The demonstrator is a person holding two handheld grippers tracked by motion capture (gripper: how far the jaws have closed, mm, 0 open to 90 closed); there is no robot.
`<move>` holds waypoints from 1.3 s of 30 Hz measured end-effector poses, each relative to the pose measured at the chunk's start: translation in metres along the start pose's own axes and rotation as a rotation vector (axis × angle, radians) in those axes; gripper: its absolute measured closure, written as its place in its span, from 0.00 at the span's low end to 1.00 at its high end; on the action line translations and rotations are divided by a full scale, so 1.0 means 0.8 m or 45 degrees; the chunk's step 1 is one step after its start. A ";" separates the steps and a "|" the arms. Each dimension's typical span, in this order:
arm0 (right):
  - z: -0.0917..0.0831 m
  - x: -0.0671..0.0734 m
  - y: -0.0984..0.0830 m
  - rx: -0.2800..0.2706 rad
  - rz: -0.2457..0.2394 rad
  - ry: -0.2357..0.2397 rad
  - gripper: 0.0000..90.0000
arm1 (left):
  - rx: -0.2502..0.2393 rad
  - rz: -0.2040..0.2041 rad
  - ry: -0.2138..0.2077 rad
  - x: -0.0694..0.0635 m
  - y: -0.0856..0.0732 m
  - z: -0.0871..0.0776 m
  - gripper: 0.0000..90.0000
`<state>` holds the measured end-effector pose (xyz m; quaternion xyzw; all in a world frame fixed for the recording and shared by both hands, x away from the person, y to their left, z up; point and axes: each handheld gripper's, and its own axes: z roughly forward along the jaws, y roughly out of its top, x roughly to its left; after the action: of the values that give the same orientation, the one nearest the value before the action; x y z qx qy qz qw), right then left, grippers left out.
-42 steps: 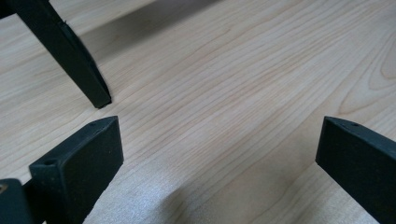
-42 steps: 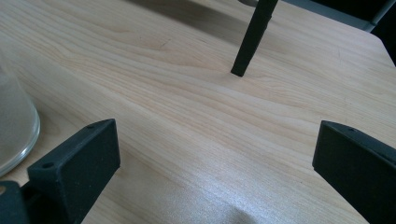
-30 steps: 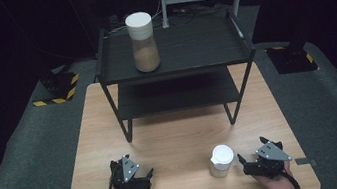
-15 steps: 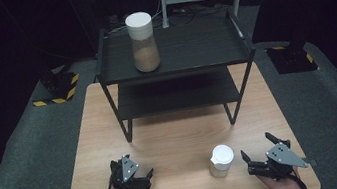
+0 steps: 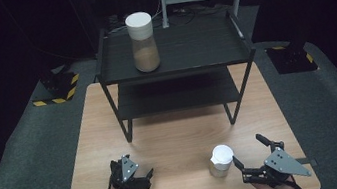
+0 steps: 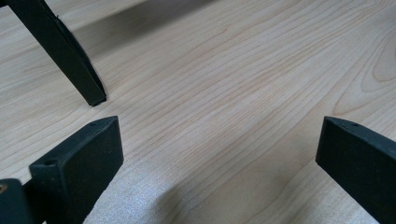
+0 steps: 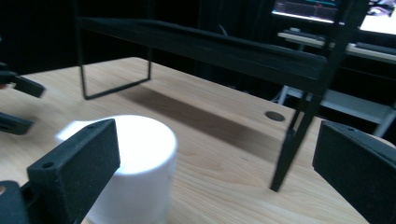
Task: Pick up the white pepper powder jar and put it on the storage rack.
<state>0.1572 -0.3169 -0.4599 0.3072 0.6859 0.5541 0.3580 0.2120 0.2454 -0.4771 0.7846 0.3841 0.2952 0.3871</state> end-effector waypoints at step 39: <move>0.036 0.029 -0.018 0.102 0.027 0.173 0.00 | 0.005 0.005 0.004 -0.001 0.001 0.001 0.01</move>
<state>0.1682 -0.2854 -0.4809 0.2903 0.7268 0.5496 0.2922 0.2119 0.2439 -0.4769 0.7857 0.3837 0.2966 0.3841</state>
